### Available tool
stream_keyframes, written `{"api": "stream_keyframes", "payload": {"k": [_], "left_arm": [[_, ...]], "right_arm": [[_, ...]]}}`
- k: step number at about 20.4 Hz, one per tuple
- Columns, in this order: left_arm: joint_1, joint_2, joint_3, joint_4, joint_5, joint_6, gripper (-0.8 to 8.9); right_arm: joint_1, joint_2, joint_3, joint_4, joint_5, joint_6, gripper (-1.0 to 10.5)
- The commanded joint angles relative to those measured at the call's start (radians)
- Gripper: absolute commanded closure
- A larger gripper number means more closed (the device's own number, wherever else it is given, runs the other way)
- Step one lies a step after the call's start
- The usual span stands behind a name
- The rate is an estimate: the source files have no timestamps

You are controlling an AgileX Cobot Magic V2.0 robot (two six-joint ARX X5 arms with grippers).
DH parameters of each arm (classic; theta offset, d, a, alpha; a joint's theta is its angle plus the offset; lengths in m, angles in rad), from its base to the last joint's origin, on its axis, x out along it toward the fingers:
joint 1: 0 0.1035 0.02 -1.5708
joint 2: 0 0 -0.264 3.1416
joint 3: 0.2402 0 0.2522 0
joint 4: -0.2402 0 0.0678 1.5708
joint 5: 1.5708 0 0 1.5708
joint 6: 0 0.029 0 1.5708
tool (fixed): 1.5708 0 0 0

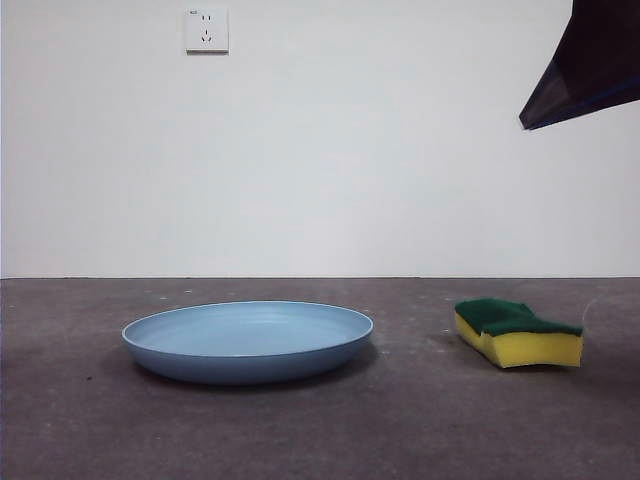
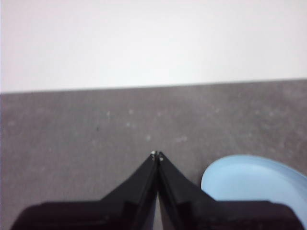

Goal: Pick up the plate,pick up the cloth,clean the plate with the cloth

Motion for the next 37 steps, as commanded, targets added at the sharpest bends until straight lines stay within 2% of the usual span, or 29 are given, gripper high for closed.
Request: {"api": "stream_keyframes", "payload": {"k": [1,10,15,30,32,34,37], "left_arm": [[0.026,-0.049,-0.069,0.054,0.013,0.019,8.14],[0.064,-0.144,-0.232,0.091,0.01,0.007,8.14],[0.083,-0.167,-0.235,-0.045,-0.001,0.011,8.14],[0.082,-0.166,-0.235,-0.045,0.003,0.011,8.14],[0.082,-0.166,-0.235,-0.045,0.003,0.011,8.14],[0.082,-0.166,-0.235,-0.045,0.003,0.011,8.14],[0.082,-0.166,-0.235,-0.045,0.003,0.011,8.14]], "right_arm": [[0.002,-0.002,-0.005,0.006,0.002,0.006,9.6],[0.002,-0.002,-0.005,0.006,0.002,0.006,9.6],[0.002,-0.002,-0.005,0.006,0.002,0.006,9.6],[0.002,-0.002,-0.005,0.006,0.002,0.006,9.6],[0.002,-0.003,-0.005,0.003,0.004,-0.02,9.6],[0.001,-0.024,-0.005,-0.001,0.006,-0.113,9.6],[-0.043,-0.087,-0.007,0.005,0.003,-0.198,9.6]]}}
